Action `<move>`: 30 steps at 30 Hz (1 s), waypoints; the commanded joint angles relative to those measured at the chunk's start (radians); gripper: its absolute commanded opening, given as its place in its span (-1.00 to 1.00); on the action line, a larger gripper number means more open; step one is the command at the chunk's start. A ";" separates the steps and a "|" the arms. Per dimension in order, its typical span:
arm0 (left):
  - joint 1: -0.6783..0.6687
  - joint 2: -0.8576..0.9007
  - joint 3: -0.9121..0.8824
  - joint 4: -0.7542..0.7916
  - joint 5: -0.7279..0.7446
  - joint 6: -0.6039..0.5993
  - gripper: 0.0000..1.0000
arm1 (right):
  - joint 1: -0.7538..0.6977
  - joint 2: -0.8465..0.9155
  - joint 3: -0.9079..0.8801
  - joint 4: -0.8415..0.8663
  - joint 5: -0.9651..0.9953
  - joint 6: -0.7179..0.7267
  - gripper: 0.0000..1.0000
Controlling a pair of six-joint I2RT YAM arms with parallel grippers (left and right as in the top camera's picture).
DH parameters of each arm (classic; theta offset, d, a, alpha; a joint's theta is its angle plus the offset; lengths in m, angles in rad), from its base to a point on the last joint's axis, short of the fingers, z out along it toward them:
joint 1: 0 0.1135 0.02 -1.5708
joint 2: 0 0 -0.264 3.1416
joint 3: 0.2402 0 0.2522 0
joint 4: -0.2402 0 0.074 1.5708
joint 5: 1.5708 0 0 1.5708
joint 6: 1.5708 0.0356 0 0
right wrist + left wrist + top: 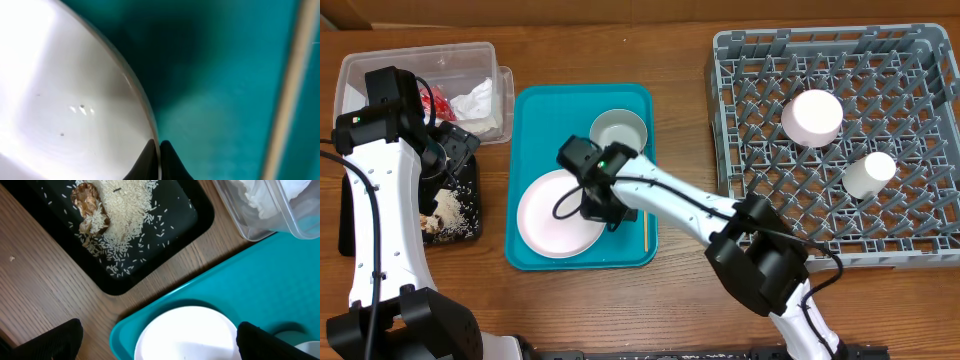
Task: Sort waste into correct bins and load items into the dishwasher
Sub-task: 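Lift the white plate and stand it upright in the rack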
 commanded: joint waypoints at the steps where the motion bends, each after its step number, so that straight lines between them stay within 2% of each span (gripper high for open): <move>1: 0.004 -0.013 -0.006 0.001 0.000 -0.021 0.99 | -0.070 -0.123 0.113 -0.073 -0.005 -0.122 -0.92; 7: 0.004 -0.013 -0.006 0.001 0.000 -0.021 1.00 | -0.223 -0.238 0.304 -0.321 -0.036 -0.359 -0.92; 10: 0.004 -0.013 -0.006 0.001 0.000 -0.021 1.00 | -0.319 -0.293 0.351 -0.362 0.032 -0.406 -0.92; 14: 0.004 -0.013 -0.006 0.001 0.001 -0.021 1.00 | -0.481 -0.345 0.355 -0.321 0.211 -0.405 -0.92; 20: 0.004 -0.013 -0.006 0.002 0.000 -0.021 1.00 | -0.644 -0.330 0.351 -0.224 0.347 -0.439 -0.92; 30: 0.004 -0.013 -0.006 0.002 0.000 -0.021 1.00 | -0.679 -0.270 0.344 -0.118 0.803 -0.438 -0.92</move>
